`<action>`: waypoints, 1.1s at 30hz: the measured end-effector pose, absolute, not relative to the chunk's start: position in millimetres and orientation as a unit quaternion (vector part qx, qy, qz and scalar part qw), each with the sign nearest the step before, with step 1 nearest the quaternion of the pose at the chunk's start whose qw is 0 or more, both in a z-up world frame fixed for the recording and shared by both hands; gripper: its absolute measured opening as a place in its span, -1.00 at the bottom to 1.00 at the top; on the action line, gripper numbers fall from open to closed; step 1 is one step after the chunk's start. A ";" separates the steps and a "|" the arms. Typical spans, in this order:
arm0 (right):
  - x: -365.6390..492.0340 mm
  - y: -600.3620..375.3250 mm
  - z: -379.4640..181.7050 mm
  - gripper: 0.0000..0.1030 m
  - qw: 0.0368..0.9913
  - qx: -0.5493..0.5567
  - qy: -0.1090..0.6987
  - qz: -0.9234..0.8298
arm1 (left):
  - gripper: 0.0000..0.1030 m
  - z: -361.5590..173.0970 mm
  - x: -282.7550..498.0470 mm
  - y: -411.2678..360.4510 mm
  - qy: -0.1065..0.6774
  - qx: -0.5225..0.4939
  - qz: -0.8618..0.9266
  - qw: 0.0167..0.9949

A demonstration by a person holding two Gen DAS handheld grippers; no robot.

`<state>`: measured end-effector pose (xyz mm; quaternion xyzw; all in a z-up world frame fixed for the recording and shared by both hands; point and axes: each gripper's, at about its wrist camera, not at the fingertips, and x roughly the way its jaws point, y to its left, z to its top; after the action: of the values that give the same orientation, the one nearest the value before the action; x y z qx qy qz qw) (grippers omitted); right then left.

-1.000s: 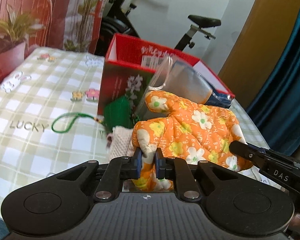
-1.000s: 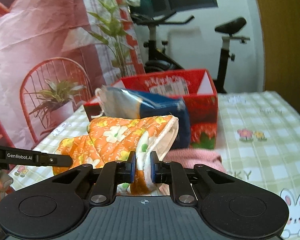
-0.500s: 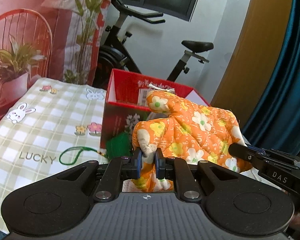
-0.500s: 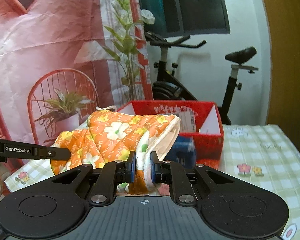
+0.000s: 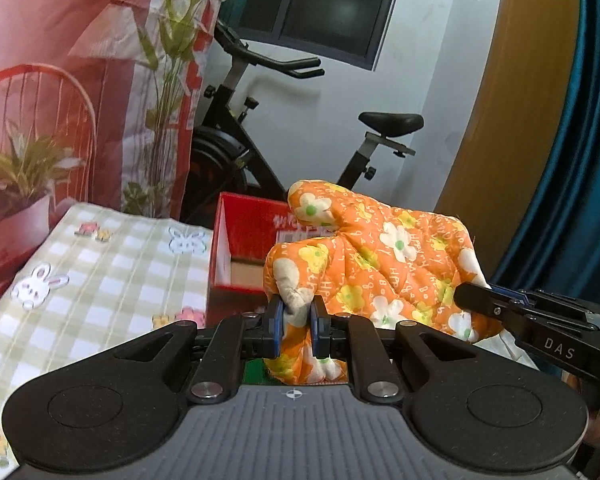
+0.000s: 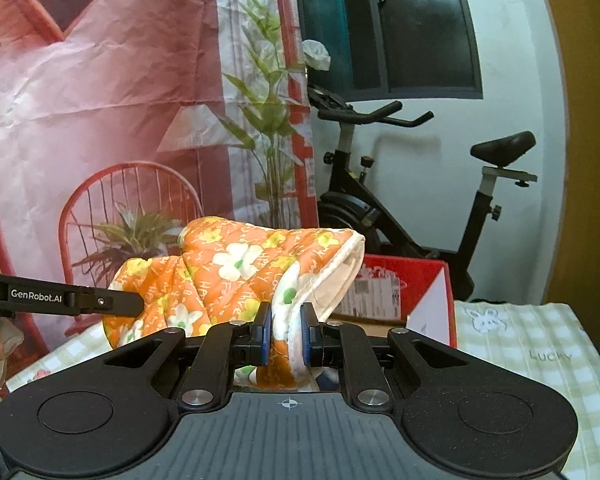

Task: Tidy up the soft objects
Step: 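Carry the oven mitt with the left tool into the red box and release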

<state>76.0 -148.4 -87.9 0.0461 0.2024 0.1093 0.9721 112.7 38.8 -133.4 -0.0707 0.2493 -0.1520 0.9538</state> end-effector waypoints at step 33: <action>274.1 -205.8 -155.1 -0.73 0.922 0.106 0.365 0.070 | -0.69 -168.9 304.9 4.8 0.411 -0.058 -0.197 0.888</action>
<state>274.1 -205.8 -155.1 0.1059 0.3649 0.0699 0.9224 304.9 4.8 -168.9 -0.0579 0.4107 -0.1972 0.8883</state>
